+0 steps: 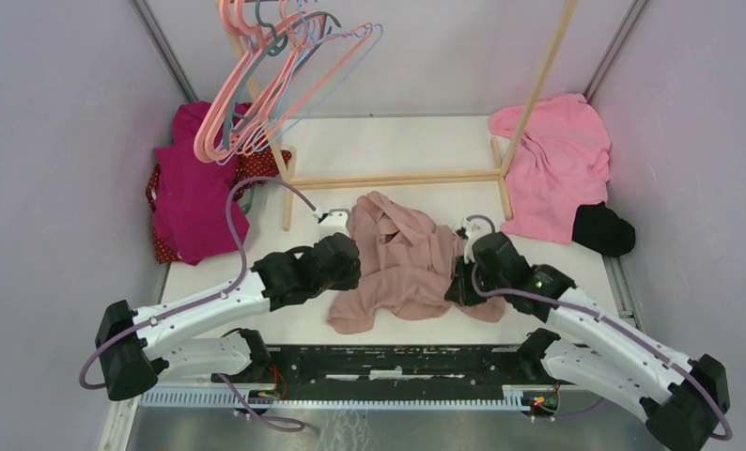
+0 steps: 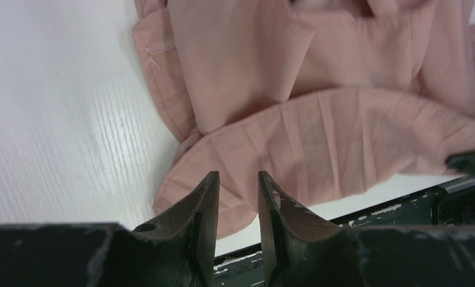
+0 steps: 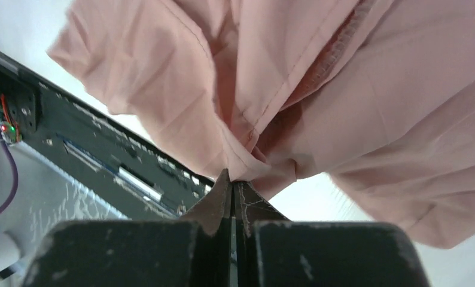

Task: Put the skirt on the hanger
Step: Adjust the skirt at the center of the board.

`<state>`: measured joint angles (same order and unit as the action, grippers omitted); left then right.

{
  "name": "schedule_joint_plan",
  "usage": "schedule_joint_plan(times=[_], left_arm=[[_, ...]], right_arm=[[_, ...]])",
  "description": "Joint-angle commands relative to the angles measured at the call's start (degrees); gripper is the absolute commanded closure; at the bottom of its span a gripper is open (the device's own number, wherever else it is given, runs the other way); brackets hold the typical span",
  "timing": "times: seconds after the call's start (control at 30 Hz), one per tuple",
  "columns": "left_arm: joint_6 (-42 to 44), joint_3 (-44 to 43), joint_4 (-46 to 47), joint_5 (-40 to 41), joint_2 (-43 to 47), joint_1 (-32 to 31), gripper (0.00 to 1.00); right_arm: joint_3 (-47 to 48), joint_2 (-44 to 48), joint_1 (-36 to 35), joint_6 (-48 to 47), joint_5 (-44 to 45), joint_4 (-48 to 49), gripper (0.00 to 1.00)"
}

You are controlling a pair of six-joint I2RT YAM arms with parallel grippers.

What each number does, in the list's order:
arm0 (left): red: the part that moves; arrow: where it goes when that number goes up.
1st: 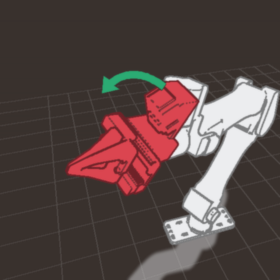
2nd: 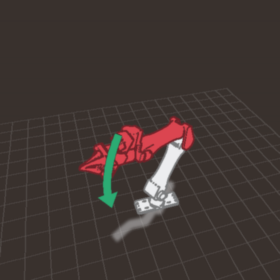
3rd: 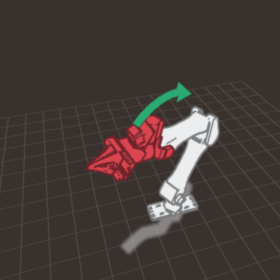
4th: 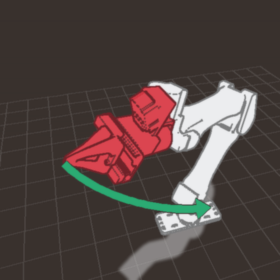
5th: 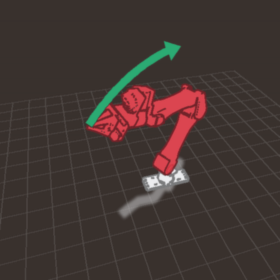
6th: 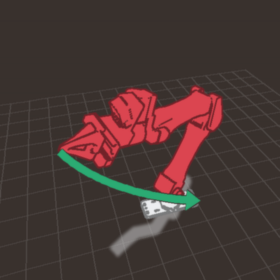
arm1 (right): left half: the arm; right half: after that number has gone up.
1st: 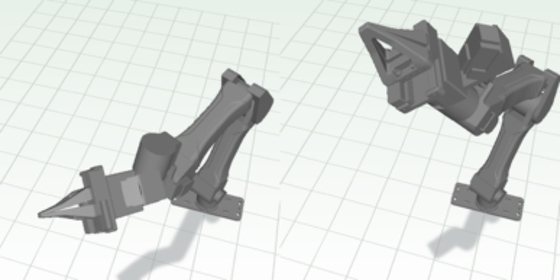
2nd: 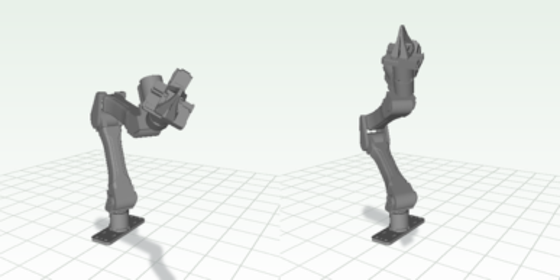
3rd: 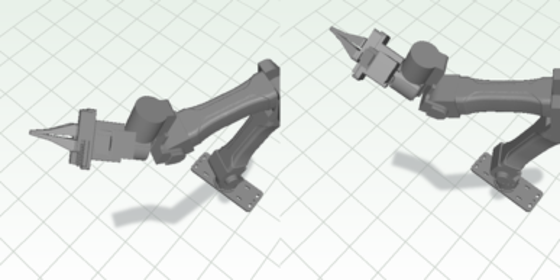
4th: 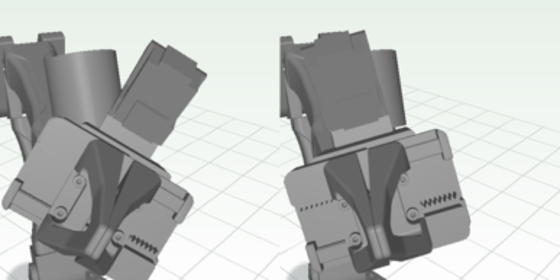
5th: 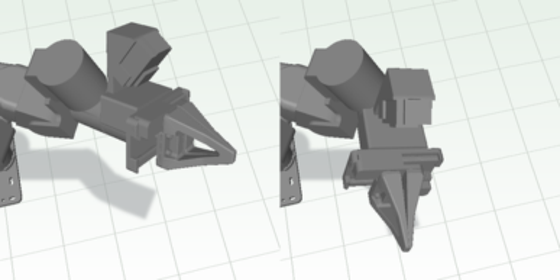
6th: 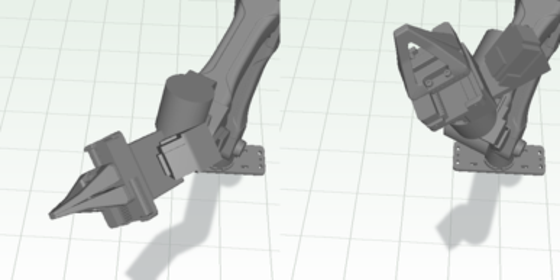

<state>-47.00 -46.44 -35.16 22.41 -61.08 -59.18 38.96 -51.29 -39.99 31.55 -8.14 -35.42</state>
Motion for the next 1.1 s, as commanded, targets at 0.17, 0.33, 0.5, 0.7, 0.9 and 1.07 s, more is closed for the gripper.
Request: schedule_joint_plan(times=[0.17, 0.33, 0.5, 0.7, 0.9, 1.07], left_arm=[[6.73, -5.86, 7.81, -3.19, -6.92, 5.20, 0.63], [9.00, -9.69, 11.76, -6.06, -15.23, 6.10, 0.63], [10.97, -14.75, 14.62, -5.17, -22.90, 6.19, 0.64], [12.61, -20.49, 15.65, -4.16, -28.35, 6.53, 0.64], [12.77, -22.05, 15.31, -2.91, -32.03, 6.66, 0.64], [11.53, -19.31, 12.54, -1.66, -33.96, 7.42, 0.71]], right_arm=[[-14.18, 15.90, -12.82, 24.10, 3.40, -4.80, 0.72], [0.62, 14.99, -15.21, 17.47, 13.20, -14.21, 0.52], [15.79, 2.08, -15.25, 7.99, 21.22, -16.79, 0.48], [23.69, -11.08, -14.22, 1.87, 25.99, -12.16, 0.44], [22.49, -16.52, -8.85, 0.33, 20.54, -6.37, 0.43], [22.05, -20.65, -5.79, -2.28, 16.91, -3.47, 0.40]])
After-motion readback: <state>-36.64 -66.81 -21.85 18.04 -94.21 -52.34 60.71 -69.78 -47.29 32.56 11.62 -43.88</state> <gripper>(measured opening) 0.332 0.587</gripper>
